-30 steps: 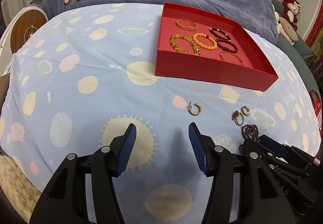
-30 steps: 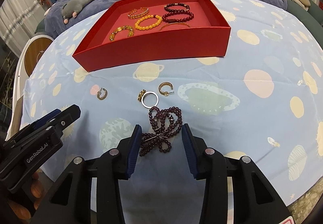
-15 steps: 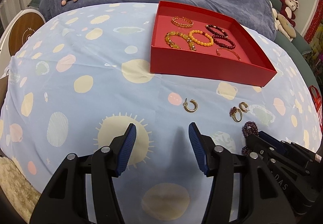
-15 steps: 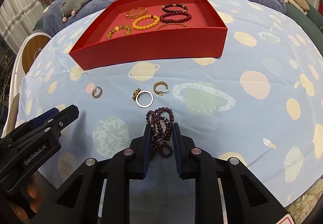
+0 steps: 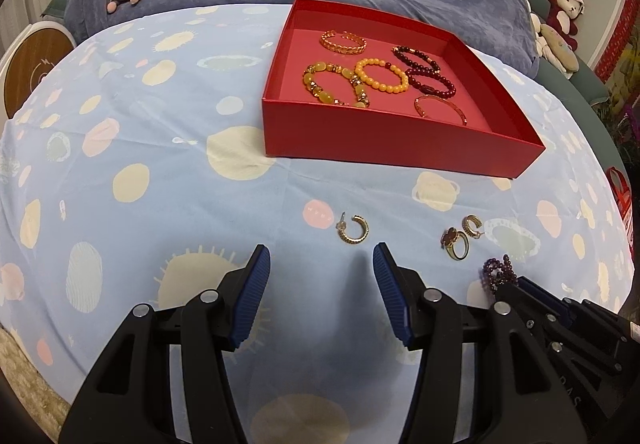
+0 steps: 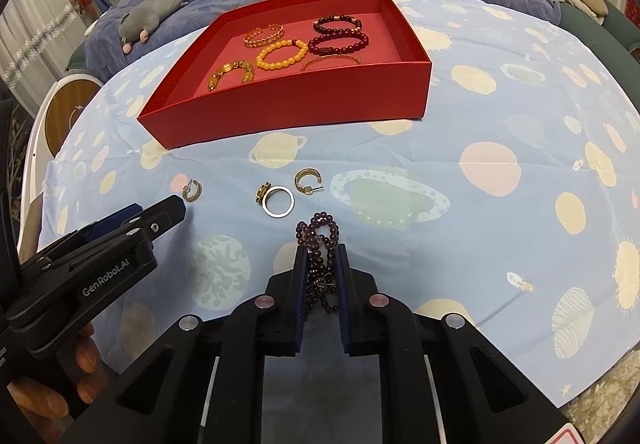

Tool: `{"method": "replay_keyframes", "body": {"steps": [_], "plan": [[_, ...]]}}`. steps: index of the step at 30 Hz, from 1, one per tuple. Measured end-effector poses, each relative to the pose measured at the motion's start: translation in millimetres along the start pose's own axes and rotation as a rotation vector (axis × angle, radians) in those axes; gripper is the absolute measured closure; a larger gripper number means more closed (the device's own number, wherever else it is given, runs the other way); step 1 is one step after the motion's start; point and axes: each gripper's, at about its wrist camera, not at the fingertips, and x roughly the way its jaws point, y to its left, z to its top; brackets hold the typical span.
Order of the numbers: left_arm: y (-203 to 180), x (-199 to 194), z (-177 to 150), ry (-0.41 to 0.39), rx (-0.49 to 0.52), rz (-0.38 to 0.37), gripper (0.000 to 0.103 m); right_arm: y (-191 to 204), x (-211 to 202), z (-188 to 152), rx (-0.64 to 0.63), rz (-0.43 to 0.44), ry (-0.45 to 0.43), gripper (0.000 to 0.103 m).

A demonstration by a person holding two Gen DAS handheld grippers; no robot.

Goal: Organize jewelry
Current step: 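Grasp the gold ring with the left gripper while the right holds the garnet bracelet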

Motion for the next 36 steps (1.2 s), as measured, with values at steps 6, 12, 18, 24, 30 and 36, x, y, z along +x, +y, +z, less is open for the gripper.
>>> {"method": "replay_keyframes", "body": {"steps": [6, 12, 18, 24, 30, 36], "plan": [[-7, 9, 4, 0.008, -0.006, -0.007, 0.054, -3, -1, 1, 0.013, 0.006, -0.004, 0.090], [-13, 4, 2, 0.006, -0.005, -0.029, 0.054, -12, -4, 2, 0.039, 0.003, -0.016, 0.090], [-31, -5, 2, -0.001, 0.008, -0.085, 0.054, -20, -11, 4, 0.062, -0.009, -0.028, 0.090], [-57, 1, 4, 0.009, 0.041, -0.111, 0.056, -32, -16, 5, 0.090, -0.019, -0.030, 0.090], [-67, 13, 4, 0.033, 0.054, -0.110, 0.074, -37, -15, 4, 0.102, -0.011, -0.027, 0.090], [-67, 17, 3, 0.037, 0.053, -0.124, 0.087, -37, -12, 4, 0.105, 0.002, -0.023, 0.090]]}}
